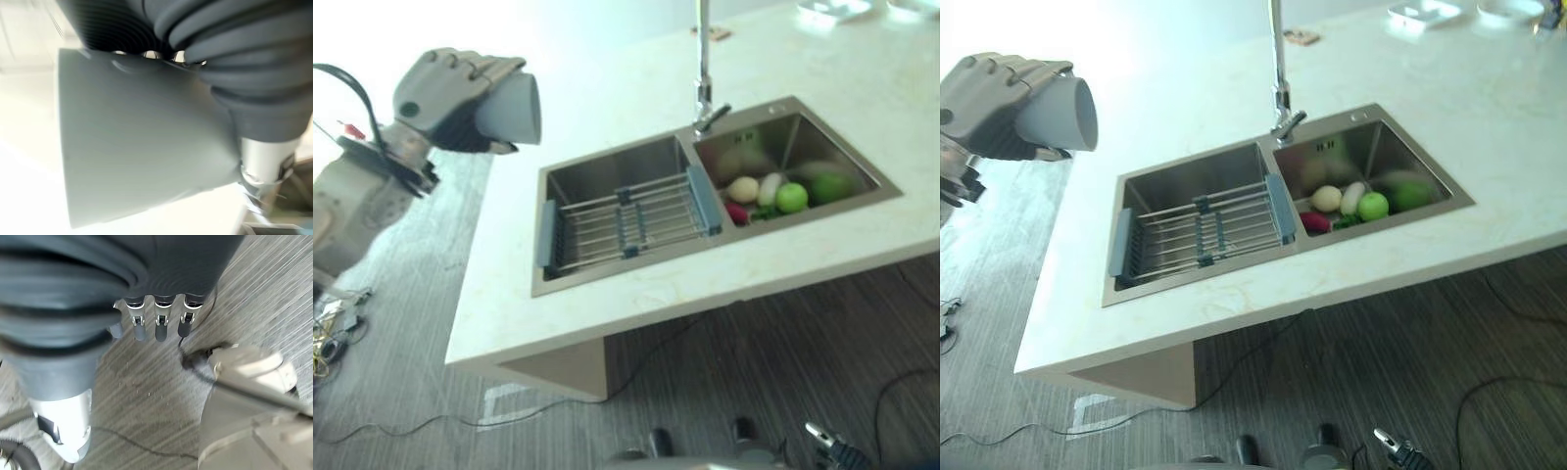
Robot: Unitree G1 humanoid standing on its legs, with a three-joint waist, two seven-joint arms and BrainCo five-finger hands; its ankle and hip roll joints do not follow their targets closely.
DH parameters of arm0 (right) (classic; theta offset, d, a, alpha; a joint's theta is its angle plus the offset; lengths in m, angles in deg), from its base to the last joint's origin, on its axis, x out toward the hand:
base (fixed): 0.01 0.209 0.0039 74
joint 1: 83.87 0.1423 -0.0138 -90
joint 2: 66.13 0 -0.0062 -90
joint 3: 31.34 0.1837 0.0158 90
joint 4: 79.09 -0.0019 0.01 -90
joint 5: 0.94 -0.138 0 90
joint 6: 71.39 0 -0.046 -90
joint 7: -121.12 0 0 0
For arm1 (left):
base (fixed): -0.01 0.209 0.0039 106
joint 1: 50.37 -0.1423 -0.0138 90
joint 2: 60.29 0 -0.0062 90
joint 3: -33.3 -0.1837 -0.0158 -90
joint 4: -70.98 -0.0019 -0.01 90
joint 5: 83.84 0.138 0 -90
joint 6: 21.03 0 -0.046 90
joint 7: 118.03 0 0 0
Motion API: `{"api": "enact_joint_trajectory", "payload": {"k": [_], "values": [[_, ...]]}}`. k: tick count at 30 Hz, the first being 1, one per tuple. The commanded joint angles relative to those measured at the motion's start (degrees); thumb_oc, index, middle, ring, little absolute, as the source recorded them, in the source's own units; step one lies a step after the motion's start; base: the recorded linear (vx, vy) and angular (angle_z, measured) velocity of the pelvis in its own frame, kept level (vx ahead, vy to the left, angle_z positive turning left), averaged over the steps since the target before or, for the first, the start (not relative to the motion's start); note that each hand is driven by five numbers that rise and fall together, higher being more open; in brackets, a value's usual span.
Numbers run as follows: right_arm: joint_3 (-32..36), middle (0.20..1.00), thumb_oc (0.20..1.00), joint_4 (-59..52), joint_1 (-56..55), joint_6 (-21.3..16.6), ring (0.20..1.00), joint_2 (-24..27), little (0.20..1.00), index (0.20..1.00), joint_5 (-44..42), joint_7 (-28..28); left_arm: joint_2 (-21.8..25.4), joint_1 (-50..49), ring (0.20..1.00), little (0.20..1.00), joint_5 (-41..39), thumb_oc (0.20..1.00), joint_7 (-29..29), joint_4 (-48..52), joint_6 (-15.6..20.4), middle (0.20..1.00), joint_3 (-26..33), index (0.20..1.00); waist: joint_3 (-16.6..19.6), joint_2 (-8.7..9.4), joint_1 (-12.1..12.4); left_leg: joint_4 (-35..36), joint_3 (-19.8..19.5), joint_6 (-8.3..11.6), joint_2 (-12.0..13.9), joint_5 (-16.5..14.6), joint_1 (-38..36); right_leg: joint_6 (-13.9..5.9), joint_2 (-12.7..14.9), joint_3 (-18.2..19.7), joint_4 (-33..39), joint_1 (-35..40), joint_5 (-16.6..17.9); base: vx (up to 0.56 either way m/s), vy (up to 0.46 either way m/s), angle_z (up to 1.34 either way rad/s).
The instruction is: Place the dishes in the dishwasher.
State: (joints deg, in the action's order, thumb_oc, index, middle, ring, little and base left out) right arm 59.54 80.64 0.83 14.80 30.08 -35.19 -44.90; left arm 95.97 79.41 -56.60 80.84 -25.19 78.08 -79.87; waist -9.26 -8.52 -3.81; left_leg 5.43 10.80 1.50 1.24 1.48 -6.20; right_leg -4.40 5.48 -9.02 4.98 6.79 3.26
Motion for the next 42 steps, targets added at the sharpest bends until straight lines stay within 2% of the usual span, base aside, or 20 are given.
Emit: {"api": "enact_joint_trajectory", "payload": {"k": [1,5,6,8,10,11,14,16,18,20,21,24,27,32,35,37,39,40,41,42], "values": [[1.82,1.0,1.0,1.46,-0.86,0.11,1.0,0.69,1.0,1.0,2.26,0.14,3.16,0.85,0.2,0.2,-7.12,0.2,0.35,-2.53,-0.53,0.2,8.71,0.2,-1.21,-0.3,-1.11,-9.31,0.64,1.26,3.08,-7.19,-0.08,-3.21,4.0,-2.13,-9.09,-1.08,-9.25,-0.07,-0.094,0.41],[2.86,1.0,1.0,3.59,0.12,1.08,1.0,-0.13,1.0,1.0,3.4,1.0,5.01,-10.75,0.2,0.2,-18.25,0.2,2.94,-2.16,-0.62,0.2,22.41,0.2,-0.25,1.02,3.5,-10.35,-2.39,1.0,2.9,-7.76,0.26,-2.37,3.02,-4.02,-9.73,0.54,-10.76,-0.12,-0.14,0.38],[3.23,1.0,1.0,4.04,0.57,1.55,1.0,-0.31,1.0,1.0,4.67,1.86,1.09,-24.27,0.2,0.2,-22.81,0.2,5.88,-2.04,-0.67,0.2,36.08,0.2,-0.04,1.55,5.88,-11.26,-4.54,1.01,2.86,-7.76,0.97,-1.66,2.34,-4.94,-10.11,0.97,-11.48,-0.22,-0.178,0.52],[2.07,1.0,1.0,3.91,1.47,0.55,1.0,-0.53,1.0,1.0,6.41,2.29,-4.42,-34.36,0.2,0.2,-23.86,0.2,7.53,-0.74,-0.4,0.2,44.86,0.2,-0.2,2.07,7.49,-12.23,-6.49,1.2,2.75,-7.77,1.81,-1.17,1.97,-5.59,-9.7,1.38,-11.7,-0.21,-0.159,0.47],[0.34,1.0,1.0,3.42,2.76,0.0,1.0,-0.69,1.0,1.0,7.24,2.23,-11.51,-41.52,0.2,0.2,-22.13,0.2,9.91,0.17,-0.04,0.2,50.01,0.2,-0.32,2.88,9.23,-13.67,-8.7,1.62,2.61,-7.67,3.2,-0.59,1.43,-6.34,-8.73,1.8,-11.67,-0.22,-0.194,0.53],[-1.02,1.0,1.0,3.4,4.13,-0.28,1.0,-0.53,1.0,1.0,8.3,2.34,-16.49,-44.58,0.2,0.2,-22.7,0.2,11.61,-0.78,0.95,0.2,51.74,0.2,-0.52,3.55,11.34,-15.22,-10.3,2.07,2.6,-6.8,5.61,-0.03,0.98,-7.13,-7.6,2.18,-11.32,-0.22,-0.22,0.55],[-2.23,1.0,1.0,3.79,5.49,-0.3,1.0,-0.29,1.0,1.0,8.33,2.18,-22.09,-48.0,0.2,0.2,-23.48,0.2,11.93,-2.07,3.74,0.2,54.23,0.2,-0.99,3.53,13.85,-14.32,-11.04,3.48,3.94,-3.53,8.11,0.38,0.13,-9.55,-6.38,3.08,-11.23,-0.19,-0.163,0.65],[-2.19,1.0,1.0,4.15,5.92,-1.05,1.0,-0.55,1.0,1.0,7.74,1.99,-26.06,-48.18,0.2,0.2,-23.47,0.2,11.61,-2.53,6.24,0.2,53.72,0.2,-1.57,2.74,15.0,-8.85,-8.25,5.34,6.1,1.93,9.38,0.59,-0.64,-13.09,-5.85,4.13,-11.71,-0.25,-0.092,0.73],[-1.99,1.0,1.0,4.16,5.93,-2.03,1.0,-1.08,1.0,1.0,6.43,1.05,-29.03,-47.29,0.2,0.2,-23.32,0.2,12.67,-3.14,7.39,0.2,52.24,0.2,-1.75,2.76,14.84,-8.11,-5.1,6.74,7.14,3.14,10.04,0.58,-0.4,-15.66,-5.6,4.87,-12.61,-0.2,-0.032,1.38],[-1.32,1.0,1.0,4.13,6.0,-2.42,1.0,-1.43,1.0,1.0,4.79,0.29,-31.84,-46.14,0.2,0.2,-21.55,0.2,14.4,-4.52,9.65,0.2,50.45,0.2,-1.85,3.19,14.12,-10.3,-1.65,6.2,7.24,1.22,9.43,0.3,0.92,-18.43,-6.31,3.99,-11.9,-0.29,0.08,1.37],[-0.15,1.0,1.0,3.63,5.72,-2.19,1.0,-1.63,1.0,1.0,3.79,-0.44,-33.8,-44.9,0.2,0.2,-19.6,0.2,15.52,-4.89,11.12,0.2,48.4,0.2,-1.74,3.99,12.87,-13.15,1.55,5.07,6.97,-1.31,8.17,0.23,2.29,-20.08,-7.01,2.68,-10.74,-0.35,0.175,1.13],[2.45,1.0,1.0,3.5,4.39,-2.41,1.0,-1.76,1.0,1.0,3.66,-0.23,-35.38,-42.82,0.2,0.2,-17.56,0.2,17.45,-3.71,11.85,0.2,45.47,0.2,-1.22,4.91,11.25,-18.64,5.03,3.3,6.48,-6.06,5.24,0.76,4.0,-22.67,-8.57,0.61,-9.88,-0.33,0.237,1.18],[4.6,1.0,1.0,4.0,2.71,-3.69,1.0,-2.22,1.0,1.0,2.11,0.69,-36.07,-41.02,0.2,0.2,-17.16,0.2,16.95,-1.0,11.61,0.2,43.56,0.2,0.27,4.39,8.91,-13.25,10.59,2.27,5.56,-8.97,0.02,-0.06,5.55,-26.68,-9.82,-1.78,-8.18,-0.24,0.371,0.84],[6.26,1.0,1.0,3.97,2.84,-3.28,1.0,-4.64,1.0,1.0,0.85,0.76,-36.77,-39.02,0.2,0.2,-14.4,0.2,16.77,3.66,11.04,0.2,39.64,0.2,-0.19,3.97,8.87,-10.2,8.11,-0.52,1.32,-11.3,-1.64,-4.12,10.55,-25.84,-12.95,-4.14,-4.42,-0.12,0.455,1.03],[5.24,1.0,1.0,2.56,3.34,-4.81,1.0,-6.01,1.0,1.0,-0.01,1.61,-37.29,-39.37,0.2,0.2,-13.51,0.2,15.68,5.68,10.85,0.2,38.47,0.2,-0.76,3.67,9.95,-9.96,7.35,-1.79,-0.16,-11.62,-1.52,-4.65,12.98,-26.18,-15.0,-3.57,-3.34,-0.09,0.367,0.33],[5.22,1.0,1.0,-0.34,3.29,-0.98,1.0,-7.2,1.0,1.0,-5.96,4.9,-38.27,-39.21,0.2,0.2,-13.34,0.2,13.78,6.95,11.29,0.2,37.11,0.2,-1.11,3.28,9.73,-9.09,6.38,-3.09,-1.44,-11.53,-1.6,-4.83,14.38,-24.0,-19.52,-4.12,-2.91,-0.09,0.406,0.18],[4.16,1.0,1.0,-2.65,2.92,0.56,1.0,-7.8,1.0,1.0,-6.52,8.27,-39.18,-37.35,0.2,0.2,-13.45,0.2,12.64,6.75,12.68,0.2,34.01,0.2,-1.42,3.2,8.06,-8.15,2.81,-4.85,-2.86,-11.52,-1.58,-4.96,13.59,-16.09,-25.54,-7.11,-3.48,-0.04,0.268,0.82],[3.64,1.0,1.0,-3.02,2.66,0.51,1.0,-7.91,1.0,1.0,-5.69,9.14,-39.62,-36.17,0.2,0.2,-13.84,0.2,12.41,6.45,13.33,0.2,32.47,0.2,-1.34,3.27,7.24,-7.78,0.93,-5.28,-3.22,-11.3,-1.38,-4.61,11.87,-12.71,-26.33,-8.02,-4.9,-0.07,0.078,1.55],[2.91,1.0,1.0,-2.89,2.29,-0.36,1.0,-7.55,1.0,1.0,-6.52,10.24,-40.36,-33.7,0.2,0.2,-14.1,0.2,11.54,5.47,16.25,0.2,29.63,0.2,-0.89,3.44,5.67,-6.7,-2.71,-5.81,-3.66,-9.42,-0.31,-3.07,6.9,-7.73,-24.14,-9.29,-7.55,-0.04,0.002,2.16],[2.56,1.0,1.0,-2.66,2.38,-0.42,1.0,-7.15,1.0,1.0,-6.57,10.88,-40.7,-32.56,0.2,0.2,-14.11,0.2,11.26,5.31,16.49,0.2,28.62,0.2,-0.57,3.72,5.18,-6.29,-4.4,-5.65,-3.91,-9.01,-0.26,-2.94,5.27,-6.19,-21.92,-8.81,-8.61,0.01,-0.083,2.4]]}}
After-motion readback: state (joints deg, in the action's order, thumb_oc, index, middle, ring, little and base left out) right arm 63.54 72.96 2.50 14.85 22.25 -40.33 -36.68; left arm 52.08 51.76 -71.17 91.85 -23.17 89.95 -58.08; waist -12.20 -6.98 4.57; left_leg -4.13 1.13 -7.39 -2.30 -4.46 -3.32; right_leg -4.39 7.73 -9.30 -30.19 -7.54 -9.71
